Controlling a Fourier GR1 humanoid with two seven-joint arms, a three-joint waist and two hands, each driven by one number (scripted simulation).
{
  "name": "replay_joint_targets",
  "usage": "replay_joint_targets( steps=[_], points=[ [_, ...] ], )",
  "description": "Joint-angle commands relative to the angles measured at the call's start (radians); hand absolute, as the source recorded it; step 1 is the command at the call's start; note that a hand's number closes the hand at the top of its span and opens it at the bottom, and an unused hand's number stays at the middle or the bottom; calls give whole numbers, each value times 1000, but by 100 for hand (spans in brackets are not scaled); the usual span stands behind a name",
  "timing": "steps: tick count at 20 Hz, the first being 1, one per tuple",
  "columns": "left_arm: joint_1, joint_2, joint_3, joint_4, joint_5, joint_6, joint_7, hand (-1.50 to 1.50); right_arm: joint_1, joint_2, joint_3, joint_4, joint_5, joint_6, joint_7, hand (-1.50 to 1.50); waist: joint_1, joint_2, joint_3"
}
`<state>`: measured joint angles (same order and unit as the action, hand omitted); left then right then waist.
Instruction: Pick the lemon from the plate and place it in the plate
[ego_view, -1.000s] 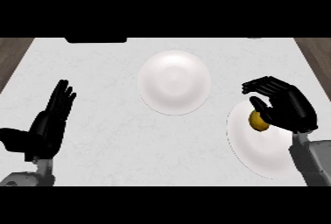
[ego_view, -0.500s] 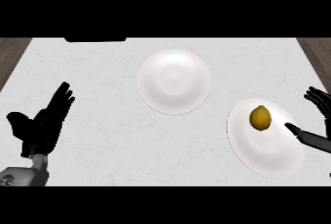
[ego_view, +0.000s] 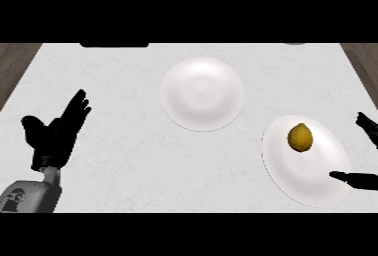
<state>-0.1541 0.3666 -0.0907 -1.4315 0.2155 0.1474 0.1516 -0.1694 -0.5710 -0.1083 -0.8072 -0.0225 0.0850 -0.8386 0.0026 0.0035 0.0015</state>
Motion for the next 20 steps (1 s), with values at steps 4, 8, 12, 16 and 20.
replay_joint_targets(
  steps=[4,8,12,16,20],
  points=[
    [-17,-18,36,49,-22,-40,-15,0,-33,-47,40,-9,107,7,112,-150,0,-3,-2],
    [-4,-5,48,9,-20,-51,6,0,-24,-47,106,-62,173,21,220,-150,3,-4,-2],
    [15,-63,15,-5,-71,-10,-5,0,9,-52,134,-162,243,-29,330,-150,-4,-5,-2],
    [-12,-72,42,70,-71,-40,-36,0,-65,-49,159,-116,325,-35,413,-150,-2,-3,-2],
    [72,-58,50,-31,-77,-46,-16,0,-118,-56,175,-109,377,7,501,-150,6,-4,-2]
  ],
)
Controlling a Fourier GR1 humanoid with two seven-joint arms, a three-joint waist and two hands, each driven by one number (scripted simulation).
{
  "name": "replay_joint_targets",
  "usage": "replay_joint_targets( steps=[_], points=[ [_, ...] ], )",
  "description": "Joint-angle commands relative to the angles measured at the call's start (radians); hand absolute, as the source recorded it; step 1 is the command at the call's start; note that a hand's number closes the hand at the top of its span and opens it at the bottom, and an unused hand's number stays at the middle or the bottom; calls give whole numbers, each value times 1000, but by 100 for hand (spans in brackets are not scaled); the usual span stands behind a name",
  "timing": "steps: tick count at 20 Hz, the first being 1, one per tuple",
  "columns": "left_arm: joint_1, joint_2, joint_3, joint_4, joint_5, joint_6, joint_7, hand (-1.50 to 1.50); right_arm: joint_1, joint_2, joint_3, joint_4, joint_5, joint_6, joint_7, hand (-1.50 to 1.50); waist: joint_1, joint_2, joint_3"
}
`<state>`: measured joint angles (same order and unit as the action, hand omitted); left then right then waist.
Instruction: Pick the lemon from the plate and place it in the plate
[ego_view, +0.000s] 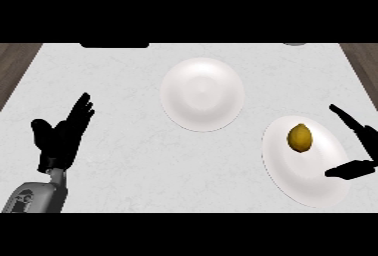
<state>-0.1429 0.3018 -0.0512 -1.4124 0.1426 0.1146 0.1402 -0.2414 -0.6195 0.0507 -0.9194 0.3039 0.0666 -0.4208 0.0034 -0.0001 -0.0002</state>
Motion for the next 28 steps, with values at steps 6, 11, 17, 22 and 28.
replay_joint_targets(
  steps=[6,11,17,22,28],
  points=[
    [-55,0,53,-1,-6,-36,68,0,-18,62,61,-112,114,67,207,-150,-7,-2,0],
    [-44,-38,63,76,-66,-56,-24,0,-128,120,21,63,197,47,165,-150,0,1,0],
    [5,-54,79,-35,-64,-62,50,0,-202,144,-11,165,267,26,166,-150,3,0,0],
    [-74,-41,124,115,-73,-120,-47,0,-164,167,5,185,326,2,132,-150,-2,1,0],
    [-53,-71,105,32,-84,-92,19,0,-179,181,57,226,383,43,36,150,0,1,0]
  ],
)
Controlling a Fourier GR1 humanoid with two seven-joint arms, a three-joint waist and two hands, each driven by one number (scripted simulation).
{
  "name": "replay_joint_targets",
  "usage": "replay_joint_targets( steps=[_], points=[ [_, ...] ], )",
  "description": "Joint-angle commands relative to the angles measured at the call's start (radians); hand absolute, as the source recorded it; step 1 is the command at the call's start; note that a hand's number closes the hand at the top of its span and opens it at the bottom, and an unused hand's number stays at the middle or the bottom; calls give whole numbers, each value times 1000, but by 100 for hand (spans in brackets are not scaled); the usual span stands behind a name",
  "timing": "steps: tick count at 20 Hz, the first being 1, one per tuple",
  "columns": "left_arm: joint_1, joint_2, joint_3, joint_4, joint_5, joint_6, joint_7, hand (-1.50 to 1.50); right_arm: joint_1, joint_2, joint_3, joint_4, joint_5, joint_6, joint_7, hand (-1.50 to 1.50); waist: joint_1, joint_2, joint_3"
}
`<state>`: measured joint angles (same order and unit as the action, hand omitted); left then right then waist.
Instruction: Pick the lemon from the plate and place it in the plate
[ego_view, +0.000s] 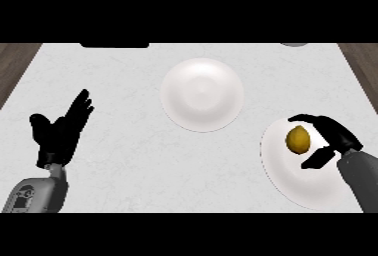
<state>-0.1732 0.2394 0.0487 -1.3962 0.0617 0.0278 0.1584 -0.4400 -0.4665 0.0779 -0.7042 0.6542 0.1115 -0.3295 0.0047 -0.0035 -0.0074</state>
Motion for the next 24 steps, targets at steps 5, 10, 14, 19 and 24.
replay_joint_targets(
  steps=[5,10,14,19,24],
  points=[
    [-3,-13,13,28,-30,-5,-18,0,-25,51,-10,47,36,-13,-79,150,0,5,8],
    [-6,-50,18,94,-40,13,-82,0,-1,39,-47,5,21,-39,-107,150,-5,5,7],
    [19,2,30,-46,-1,-26,24,0,-8,190,28,-180,103,-191,100,150,-3,-4,6],
    [-30,-25,-32,-3,-26,-51,5,0,-169,456,323,-218,225,-147,218,150,118,2,3],
    [-46,-22,-14,25,-11,-54,19,0,-219,463,487,-385,155,-377,492,150,99,-4,7]
  ],
)
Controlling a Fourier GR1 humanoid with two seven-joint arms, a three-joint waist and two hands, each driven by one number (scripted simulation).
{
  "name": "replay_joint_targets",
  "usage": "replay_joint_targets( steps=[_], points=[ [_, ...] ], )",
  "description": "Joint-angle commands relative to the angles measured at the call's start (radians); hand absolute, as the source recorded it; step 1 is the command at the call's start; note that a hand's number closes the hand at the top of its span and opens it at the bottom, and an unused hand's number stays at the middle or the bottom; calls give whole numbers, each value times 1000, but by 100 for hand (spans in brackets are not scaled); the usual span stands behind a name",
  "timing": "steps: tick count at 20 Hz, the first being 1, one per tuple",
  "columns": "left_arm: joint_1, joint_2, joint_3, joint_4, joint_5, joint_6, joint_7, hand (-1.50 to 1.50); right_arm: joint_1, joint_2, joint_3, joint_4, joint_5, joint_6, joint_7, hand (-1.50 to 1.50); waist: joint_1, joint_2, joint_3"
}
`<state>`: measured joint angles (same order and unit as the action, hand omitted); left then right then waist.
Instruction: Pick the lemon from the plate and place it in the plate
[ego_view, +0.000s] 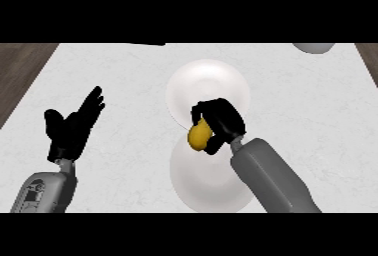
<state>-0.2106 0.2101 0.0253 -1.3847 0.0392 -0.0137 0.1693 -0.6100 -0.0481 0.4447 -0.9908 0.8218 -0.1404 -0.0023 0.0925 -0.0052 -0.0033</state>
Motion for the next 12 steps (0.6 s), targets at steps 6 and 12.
replay_joint_targets(
  steps=[6,12],
  points=[
    [-36,8,25,31,24,-13,21,0,-191,47,249,-186,89,-349,559,150,-21,0,1],
    [-14,-13,5,15,-24,28,-16,0,-345,48,326,-103,7,-456,852,150,-33,9,3]
  ],
)
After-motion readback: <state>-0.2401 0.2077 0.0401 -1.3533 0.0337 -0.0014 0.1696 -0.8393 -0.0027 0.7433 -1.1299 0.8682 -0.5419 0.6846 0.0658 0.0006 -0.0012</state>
